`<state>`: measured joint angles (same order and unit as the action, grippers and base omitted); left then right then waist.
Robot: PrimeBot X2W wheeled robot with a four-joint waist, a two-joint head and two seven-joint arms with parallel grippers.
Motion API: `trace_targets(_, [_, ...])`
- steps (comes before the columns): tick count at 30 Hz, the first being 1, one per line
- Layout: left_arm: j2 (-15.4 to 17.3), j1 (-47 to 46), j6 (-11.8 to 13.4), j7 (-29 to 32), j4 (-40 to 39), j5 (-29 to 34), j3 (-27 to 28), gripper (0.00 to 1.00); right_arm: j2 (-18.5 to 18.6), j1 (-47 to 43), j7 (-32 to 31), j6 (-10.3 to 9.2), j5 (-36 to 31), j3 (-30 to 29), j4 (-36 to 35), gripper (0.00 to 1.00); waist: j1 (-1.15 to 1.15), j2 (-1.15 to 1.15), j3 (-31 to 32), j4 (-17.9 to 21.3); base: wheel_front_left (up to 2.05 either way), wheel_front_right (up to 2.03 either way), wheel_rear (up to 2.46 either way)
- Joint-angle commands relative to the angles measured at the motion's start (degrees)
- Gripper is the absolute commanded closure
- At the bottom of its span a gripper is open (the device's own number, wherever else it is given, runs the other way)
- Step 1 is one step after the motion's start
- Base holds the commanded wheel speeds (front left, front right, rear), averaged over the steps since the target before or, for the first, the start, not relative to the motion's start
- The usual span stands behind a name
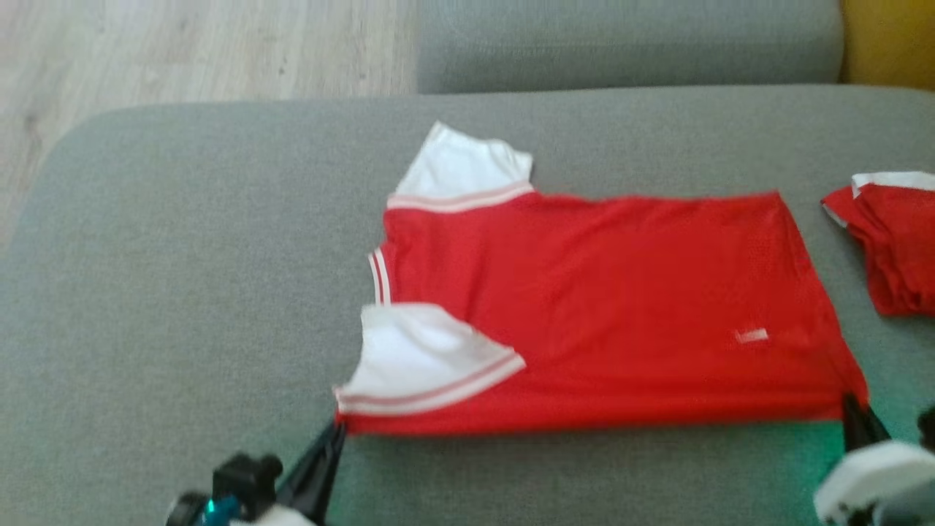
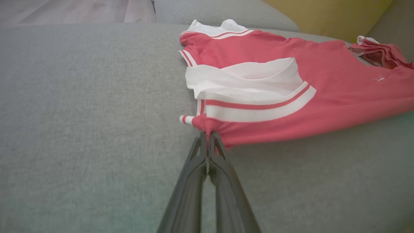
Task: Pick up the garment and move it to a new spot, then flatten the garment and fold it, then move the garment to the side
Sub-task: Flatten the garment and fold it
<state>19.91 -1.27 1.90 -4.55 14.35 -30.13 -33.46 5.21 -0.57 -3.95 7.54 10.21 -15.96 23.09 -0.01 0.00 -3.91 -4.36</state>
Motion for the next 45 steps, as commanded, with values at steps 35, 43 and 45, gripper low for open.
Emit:
trace_targets(35, [8.55, -32.58, -5.95, 22.37, -7.24, -6.82, 6.41, 0.0, 3.15, 0.36, -7.34, -0.05, 0.75, 6.81, -24.02, 0.0, 0.01, 0.0, -11.77, 7.11, 0.0, 0.0, 0.0])
trace_targets(43, [6.7, -54.2, -8.8, 36.49, 8.18, -12.32, 4.8, 0.0, 3.79, 5.85, -4.95, -0.05, 1.52, 10.15, -21.19, 0.0, 0.01, 0.0, -18.88, 12.78, 0.0, 0.0, 0.0])
trace_targets(45, [6.53, -57.32, -9.02, 38.84, 12.11, -13.33, 4.16, 0.0, 3.66, 6.66, -4.33, -0.05, 1.77, 10.59, -20.29, 0.0, 0.01, 0.0, -20.32, 14.11, 0.0, 0.0, 0.0])
